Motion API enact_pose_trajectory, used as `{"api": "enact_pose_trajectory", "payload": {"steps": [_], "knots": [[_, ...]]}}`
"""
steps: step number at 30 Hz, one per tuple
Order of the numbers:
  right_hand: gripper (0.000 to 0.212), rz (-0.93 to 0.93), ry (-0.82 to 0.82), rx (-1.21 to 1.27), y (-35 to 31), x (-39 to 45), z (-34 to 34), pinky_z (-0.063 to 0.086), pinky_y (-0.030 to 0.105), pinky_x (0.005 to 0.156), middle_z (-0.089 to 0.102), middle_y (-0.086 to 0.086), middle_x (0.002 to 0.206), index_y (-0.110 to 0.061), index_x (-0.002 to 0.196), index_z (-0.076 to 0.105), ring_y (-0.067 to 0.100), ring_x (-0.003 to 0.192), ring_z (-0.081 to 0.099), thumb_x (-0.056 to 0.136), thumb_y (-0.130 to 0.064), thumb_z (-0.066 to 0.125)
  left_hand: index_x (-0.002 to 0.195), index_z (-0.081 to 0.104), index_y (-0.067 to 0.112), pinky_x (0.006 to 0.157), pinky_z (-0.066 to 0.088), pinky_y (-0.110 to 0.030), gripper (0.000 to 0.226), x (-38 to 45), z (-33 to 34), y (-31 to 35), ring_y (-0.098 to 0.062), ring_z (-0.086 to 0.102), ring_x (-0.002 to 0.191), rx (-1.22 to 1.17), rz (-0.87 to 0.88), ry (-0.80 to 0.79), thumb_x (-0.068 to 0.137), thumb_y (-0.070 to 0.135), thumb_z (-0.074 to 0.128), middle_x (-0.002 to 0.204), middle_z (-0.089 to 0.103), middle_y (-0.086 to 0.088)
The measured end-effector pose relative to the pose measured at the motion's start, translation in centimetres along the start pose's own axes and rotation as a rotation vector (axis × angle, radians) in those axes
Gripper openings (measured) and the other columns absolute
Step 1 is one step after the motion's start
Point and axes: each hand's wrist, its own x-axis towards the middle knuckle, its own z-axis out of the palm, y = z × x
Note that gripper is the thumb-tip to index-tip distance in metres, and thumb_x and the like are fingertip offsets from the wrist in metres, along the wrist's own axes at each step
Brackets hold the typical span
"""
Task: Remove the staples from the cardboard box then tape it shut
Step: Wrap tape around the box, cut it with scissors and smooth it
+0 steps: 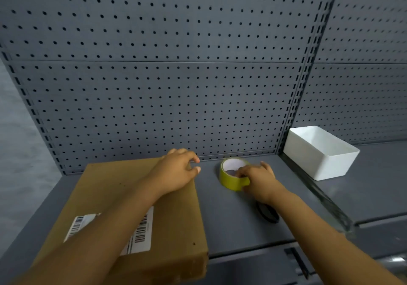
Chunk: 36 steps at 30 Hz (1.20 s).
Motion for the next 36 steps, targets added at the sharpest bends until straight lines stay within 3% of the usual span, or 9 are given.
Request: {"api": "enact_pose_trajectory", "payload": {"steps": [2,4,6,10,13,20,27,33,36], "knots": [[0.025,-0.006,0.052,0.01,0.3,0.3,0.3,-0.001,0.038,0.119,0.064,0.0,0.115,-0.025,0.111,0.062,0.018,0.117,0.051,0.091,-0.012,0.053,0.118,0.059,0.031,0.104,0.035,-0.037,0.027,0.4,0.2,-0.2,-0.013,0.039,0.122,0.017,-0.007,0.008,0.094,0.042,0.052,0.123,0.054,0.009],[0.02,-0.024,0.127,0.15,0.2,0.7,0.2,0.012,0.035,0.118,0.067,0.002,0.109,-0.021,0.111,0.061,0.02,0.109,0.055,0.093,-0.015,0.056,0.115,0.061,0.029,0.098,0.038,-0.031,0.024,0.8,0.1,-0.4,-0.011,0.044,0.117,-0.034,-0.016,0.034,0.094,0.038,0.052,0.117,0.057,0.009],[0.015,-0.044,0.164,0.451,-0.4,0.7,-0.5,0.038,0.031,0.098,0.067,0.003,0.102,-0.016,0.107,0.061,0.019,0.097,0.058,0.092,-0.015,0.059,0.115,0.063,0.025,0.087,0.041,-0.019,0.023,1.1,-0.1,-0.5,-0.007,0.052,0.108,-0.178,-0.038,0.062,0.096,0.03,0.052,0.115,0.059,0.008],[0.007,-0.216,0.115,0.839,-2.2,0.3,-2.2,0.043,0.019,0.075,0.064,-0.002,0.087,-0.009,0.099,0.062,0.006,0.078,0.054,0.092,-0.007,0.06,0.126,0.057,0.019,0.084,0.043,-0.014,0.03,2.1,-0.6,0.0,-0.006,0.055,0.107,-0.463,-0.139,0.073,0.101,0.013,0.04,0.123,0.06,0.004],[0.006,-0.321,0.106,0.894,-3.5,0.3,-2.9,0.043,0.011,0.072,0.061,-0.001,0.083,-0.005,0.097,0.06,0.001,0.075,0.052,0.092,-0.001,0.059,0.132,0.051,0.012,0.104,0.043,-0.037,0.035,2.7,-0.8,0.7,-0.018,0.053,0.12,-0.602,-0.213,0.039,0.102,0.007,0.034,0.135,0.054,-0.008],[0.01,-0.298,0.146,0.902,-4.5,0.4,-2.8,0.044,0.009,0.073,0.063,0.004,0.091,-0.006,0.1,0.063,0.008,0.082,0.055,0.091,-0.002,0.06,0.117,0.064,0.016,0.083,0.05,-0.028,0.028,2.2,-2.0,1.0,-0.015,0.06,0.106,-0.661,-0.265,0.037,0.099,0.012,0.043,0.115,0.066,-0.004],[0.01,-0.221,0.212,0.866,-5.1,0.3,-3.1,0.043,0.007,0.069,0.067,0.002,0.089,-0.011,0.1,0.065,0.013,0.087,0.06,0.091,-0.008,0.062,0.12,0.064,0.02,0.099,0.048,-0.039,0.026,1.4,-1.9,1.5,-0.015,0.059,0.109,-0.604,-0.236,0.112,0.097,0.022,0.053,0.118,0.064,-0.001],[0.01,-0.188,0.243,0.868,-5.6,0.1,-3.3,0.043,0.008,0.065,0.068,0.0,0.086,-0.011,0.1,0.066,0.019,0.087,0.063,0.091,-0.01,0.062,0.126,0.061,0.017,0.077,0.039,-0.012,0.031,0.9,-1.7,2.0,-0.009,0.056,0.106,-0.534,-0.196,0.185,0.096,0.021,0.055,0.119,0.063,0.002],[0.008,-0.196,0.235,0.872,-5.8,0.0,-3.4,0.042,0.008,0.065,0.067,0.001,0.087,-0.014,0.098,0.064,0.02,0.089,0.063,0.091,-0.012,0.063,0.115,0.068,0.019,0.073,0.043,-0.011,0.024,0.8,-1.7,1.7,-0.008,0.061,0.099,-0.557,-0.203,0.246,0.093,0.022,0.061,0.109,0.068,0.003]]}}
